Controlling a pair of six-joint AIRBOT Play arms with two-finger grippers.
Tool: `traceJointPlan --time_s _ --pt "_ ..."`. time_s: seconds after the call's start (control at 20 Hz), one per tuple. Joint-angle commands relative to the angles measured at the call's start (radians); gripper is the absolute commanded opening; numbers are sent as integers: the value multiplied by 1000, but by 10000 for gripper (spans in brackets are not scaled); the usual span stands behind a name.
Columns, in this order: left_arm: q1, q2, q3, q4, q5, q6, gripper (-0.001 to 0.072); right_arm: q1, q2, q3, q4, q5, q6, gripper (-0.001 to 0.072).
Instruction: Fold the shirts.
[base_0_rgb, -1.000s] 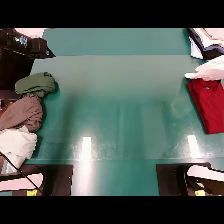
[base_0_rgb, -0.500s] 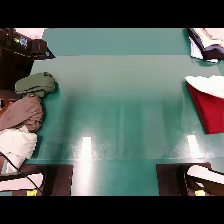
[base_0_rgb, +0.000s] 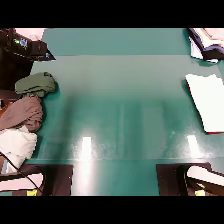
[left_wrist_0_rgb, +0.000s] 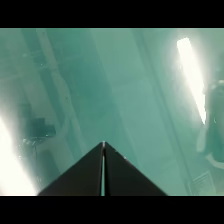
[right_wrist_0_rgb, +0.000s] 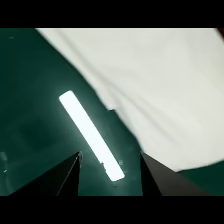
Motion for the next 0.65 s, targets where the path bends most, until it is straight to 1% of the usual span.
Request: traceJointPlan --time_s 0.0,0.05,0.1,0.15,0.2,0.3,0.4,0.6 --pt "0 0 0 0 8 -1 25 187 1 0 217 13 3 435" --pt "0 0 0 0 20 0 25 262 1 0 228 3 3 424" --pt "0 0 0 0 38 0 25 349 1 0 228 -4 3 310" --pt "0 0 0 0 53 0 25 425 1 0 222 -13 3 142" --pt "0 0 0 0 66 0 25 502 1 1 219 -22 -5 15" --pt "0 0 0 0 89 0 25 623 1 0 219 -46 -42 15" --pt "0 0 0 0 106 -1 25 712 1 0 213 -82 -43 15" --pt "0 0 0 0 112 -1 25 785 1 0 214 -118 -44 15"
